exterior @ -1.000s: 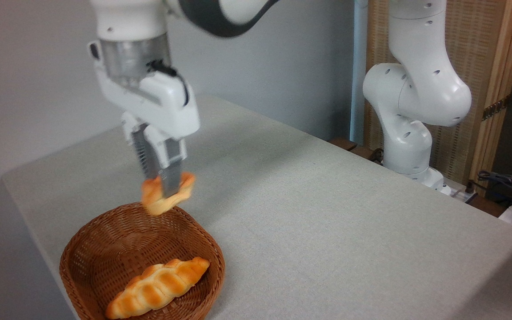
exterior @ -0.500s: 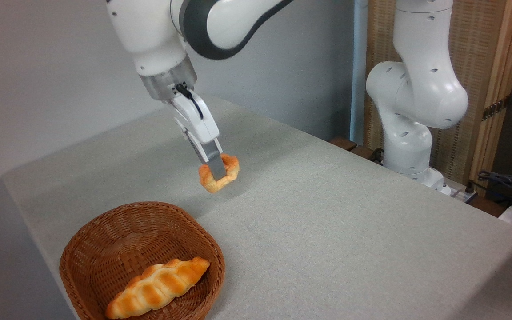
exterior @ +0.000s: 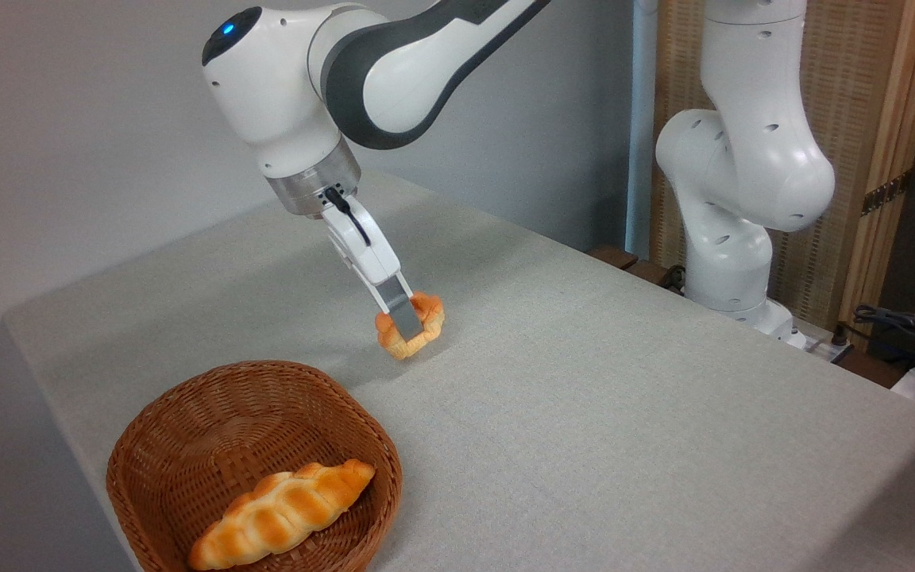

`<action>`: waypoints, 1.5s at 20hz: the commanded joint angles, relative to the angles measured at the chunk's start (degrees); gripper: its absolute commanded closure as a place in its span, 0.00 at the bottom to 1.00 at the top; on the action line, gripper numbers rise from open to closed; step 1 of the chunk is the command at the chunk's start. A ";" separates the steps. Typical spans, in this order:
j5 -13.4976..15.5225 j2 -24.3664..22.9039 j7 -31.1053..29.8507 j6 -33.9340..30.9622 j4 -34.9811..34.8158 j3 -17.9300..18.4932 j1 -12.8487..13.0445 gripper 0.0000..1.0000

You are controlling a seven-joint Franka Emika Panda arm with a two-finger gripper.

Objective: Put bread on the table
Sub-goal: 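Lower the bun onto the table and open the gripper to release it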

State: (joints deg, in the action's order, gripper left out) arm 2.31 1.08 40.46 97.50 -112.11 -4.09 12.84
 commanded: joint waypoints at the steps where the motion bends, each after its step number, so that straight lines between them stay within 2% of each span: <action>1: -1.17 -0.11 1.12 0.85 -0.30 0.23 0.52 0.00; 6: -1.17 -1.16 0.85 0.85 0.57 0.66 0.44 0.00; 8: -1.17 -2.30 0.59 0.85 3.72 1.02 -0.35 0.00; 10: -0.56 -2.31 0.06 0.85 9.07 0.93 -4.20 0.00; 13: 1.20 -2.48 0.15 0.24 14.54 -2.74 -13.42 0.00; 14: 1.38 -2.48 0.06 -0.38 16.12 -3.37 -15.19 0.00; 19: 1.03 -2.66 -0.11 -5.91 19.03 -2.94 -15.47 0.00; 30: 0.32 -2.66 0.68 -8.20 20.70 -0.65 -15.12 0.00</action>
State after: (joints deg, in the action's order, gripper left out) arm 2.67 -2.09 40.45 92.19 -92.99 -5.28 -2.41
